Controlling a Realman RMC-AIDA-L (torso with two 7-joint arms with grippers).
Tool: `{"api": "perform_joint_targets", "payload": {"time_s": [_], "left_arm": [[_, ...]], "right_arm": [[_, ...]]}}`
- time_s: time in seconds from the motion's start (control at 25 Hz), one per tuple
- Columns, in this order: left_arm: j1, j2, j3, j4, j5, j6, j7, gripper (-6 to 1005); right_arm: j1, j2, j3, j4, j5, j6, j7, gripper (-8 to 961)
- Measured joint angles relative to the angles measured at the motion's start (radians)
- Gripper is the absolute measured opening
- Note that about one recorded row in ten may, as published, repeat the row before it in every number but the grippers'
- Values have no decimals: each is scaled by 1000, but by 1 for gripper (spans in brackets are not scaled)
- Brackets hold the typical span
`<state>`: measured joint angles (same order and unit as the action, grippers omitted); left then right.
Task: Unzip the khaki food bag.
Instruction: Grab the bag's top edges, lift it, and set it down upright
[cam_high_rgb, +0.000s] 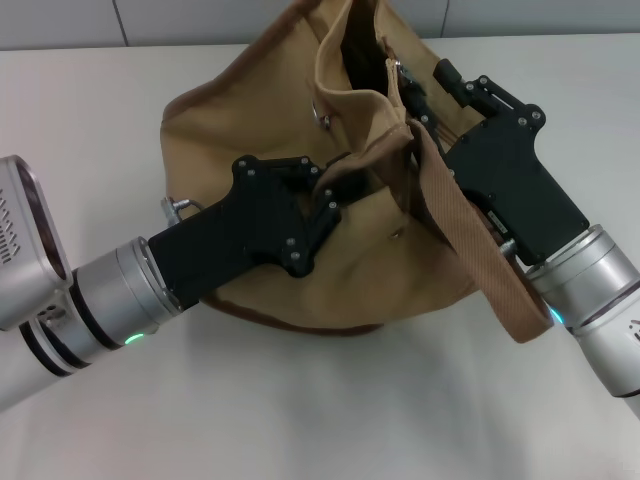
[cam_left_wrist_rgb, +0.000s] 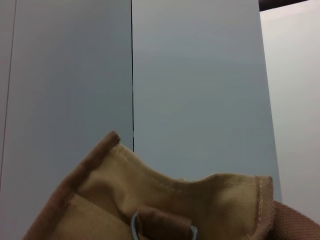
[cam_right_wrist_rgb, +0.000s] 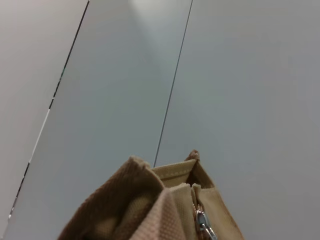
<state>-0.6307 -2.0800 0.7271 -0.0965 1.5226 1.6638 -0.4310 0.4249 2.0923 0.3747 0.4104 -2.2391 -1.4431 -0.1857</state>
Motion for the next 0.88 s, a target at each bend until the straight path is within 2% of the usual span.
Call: {"api": "perform_joint_targets", "payload": {"time_s": [0.2,0.6,0.88], "left_arm": [[-3,0,-1,-6,0,-7,0,60],[-13,-1,-3,-6,-2,-24,0,60],[-24,-2,-6,-6,-3,-51,0,60]], "right_arm": [[0,0,0,-3,1,0,0,334],[3,0,-2,-33,-5,-21,0,334],[6,0,-5,-43,-7,-22,-107,334]]}}
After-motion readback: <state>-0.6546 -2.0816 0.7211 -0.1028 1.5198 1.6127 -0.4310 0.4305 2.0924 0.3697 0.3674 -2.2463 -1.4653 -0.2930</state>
